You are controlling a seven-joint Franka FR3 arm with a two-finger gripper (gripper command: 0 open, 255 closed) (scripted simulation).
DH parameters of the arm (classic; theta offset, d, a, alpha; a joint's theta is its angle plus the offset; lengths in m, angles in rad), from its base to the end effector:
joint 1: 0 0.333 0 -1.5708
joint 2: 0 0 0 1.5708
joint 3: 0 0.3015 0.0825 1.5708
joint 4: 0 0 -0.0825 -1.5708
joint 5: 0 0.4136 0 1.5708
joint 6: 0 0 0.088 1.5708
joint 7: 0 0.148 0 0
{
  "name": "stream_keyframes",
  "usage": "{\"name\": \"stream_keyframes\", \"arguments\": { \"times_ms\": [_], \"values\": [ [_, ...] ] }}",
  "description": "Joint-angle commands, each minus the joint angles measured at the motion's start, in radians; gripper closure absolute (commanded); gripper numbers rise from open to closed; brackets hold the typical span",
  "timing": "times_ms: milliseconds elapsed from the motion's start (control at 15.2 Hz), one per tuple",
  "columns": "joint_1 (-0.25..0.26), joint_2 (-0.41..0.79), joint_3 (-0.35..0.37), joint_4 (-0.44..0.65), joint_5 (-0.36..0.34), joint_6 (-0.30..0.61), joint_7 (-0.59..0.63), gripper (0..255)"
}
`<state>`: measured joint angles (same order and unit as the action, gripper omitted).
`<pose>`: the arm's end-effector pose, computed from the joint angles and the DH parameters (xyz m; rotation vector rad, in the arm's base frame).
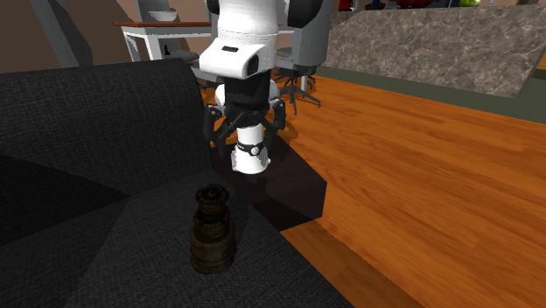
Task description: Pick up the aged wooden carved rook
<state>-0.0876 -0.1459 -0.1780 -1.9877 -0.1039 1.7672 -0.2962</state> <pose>0.5128 -0.1555 0.4570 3.0856 0.0890 -0.1457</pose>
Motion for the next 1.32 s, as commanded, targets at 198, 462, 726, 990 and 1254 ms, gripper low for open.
{"name": "stream_keyframes", "arguments": {
  "times_ms": [198,462,726,990,1254],
  "values": [
    [-0.023,0.161,-0.029,0.167,-0.011,0.031,-0.058,0],
    [-0.046,0.295,-0.047,0.326,-0.009,0.038,-0.102,0],
    [-0.050,0.317,-0.049,0.313,-0.008,0.077,-0.103,0],
    [-0.050,0.323,-0.048,0.267,-0.009,0.128,-0.097,0],
    [-0.049,0.322,-0.048,0.259,-0.009,0.135,-0.095,255]
  ]
}}
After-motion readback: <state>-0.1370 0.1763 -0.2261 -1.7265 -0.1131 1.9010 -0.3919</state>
